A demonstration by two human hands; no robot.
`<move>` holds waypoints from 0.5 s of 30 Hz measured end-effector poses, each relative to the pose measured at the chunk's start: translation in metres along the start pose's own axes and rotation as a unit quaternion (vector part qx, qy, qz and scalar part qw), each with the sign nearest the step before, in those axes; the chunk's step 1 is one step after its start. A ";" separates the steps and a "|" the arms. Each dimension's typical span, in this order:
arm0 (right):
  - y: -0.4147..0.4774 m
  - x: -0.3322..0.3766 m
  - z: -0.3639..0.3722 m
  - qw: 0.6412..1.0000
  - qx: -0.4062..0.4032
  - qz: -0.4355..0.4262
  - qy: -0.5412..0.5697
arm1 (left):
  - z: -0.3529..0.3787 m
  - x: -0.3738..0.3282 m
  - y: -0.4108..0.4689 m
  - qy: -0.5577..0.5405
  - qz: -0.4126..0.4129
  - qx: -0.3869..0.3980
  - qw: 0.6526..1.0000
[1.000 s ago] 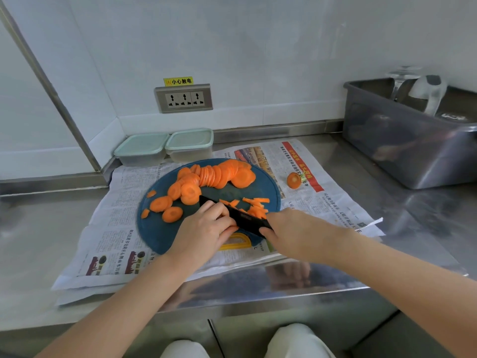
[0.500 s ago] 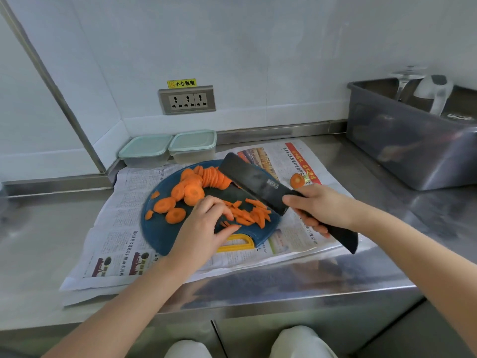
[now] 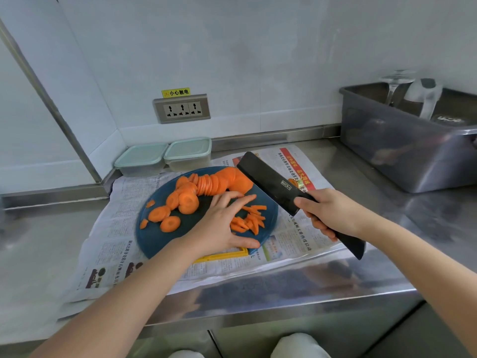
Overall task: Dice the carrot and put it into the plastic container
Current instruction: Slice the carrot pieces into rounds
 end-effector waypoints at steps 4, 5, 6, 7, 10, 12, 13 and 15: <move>-0.003 -0.001 -0.002 1.000 -0.004 0.004 -0.014 | -0.004 -0.011 0.016 0.092 0.046 0.011 0.995; -0.004 0.000 -0.002 1.000 -0.005 0.004 -0.015 | -0.004 -0.015 0.020 0.109 0.065 0.015 0.992; -0.005 0.000 -0.002 1.000 -0.006 0.003 -0.014 | -0.003 -0.020 0.023 0.113 0.082 0.024 0.990; -0.005 0.000 -0.003 1.000 -0.008 0.002 -0.013 | -0.001 -0.023 0.025 0.109 0.093 0.035 0.989; -0.006 -0.002 -0.006 1.000 -0.015 0.004 -0.011 | 0.002 -0.023 0.024 0.074 0.090 0.039 0.992; -0.005 -0.004 -0.008 1.000 -0.017 0.011 -0.004 | -0.001 -0.024 0.021 0.059 0.085 0.009 0.995; -0.005 -0.005 -0.009 1.000 -0.017 0.014 -0.003 | -0.002 -0.024 0.020 0.056 0.083 -0.001 0.995; -0.004 -0.007 -0.008 1.000 -0.017 0.016 -0.008 | -0.002 -0.025 0.019 0.051 0.079 -0.011 0.995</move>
Point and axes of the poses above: each hand's wrist, its own y-axis towards the middle knuckle, its own z-axis out of the palm, x = y × z, the point moved 6 cm from there along y, towards the middle knuckle, and after that the axes turned 3 degrees about x, right-handed, at the moved point
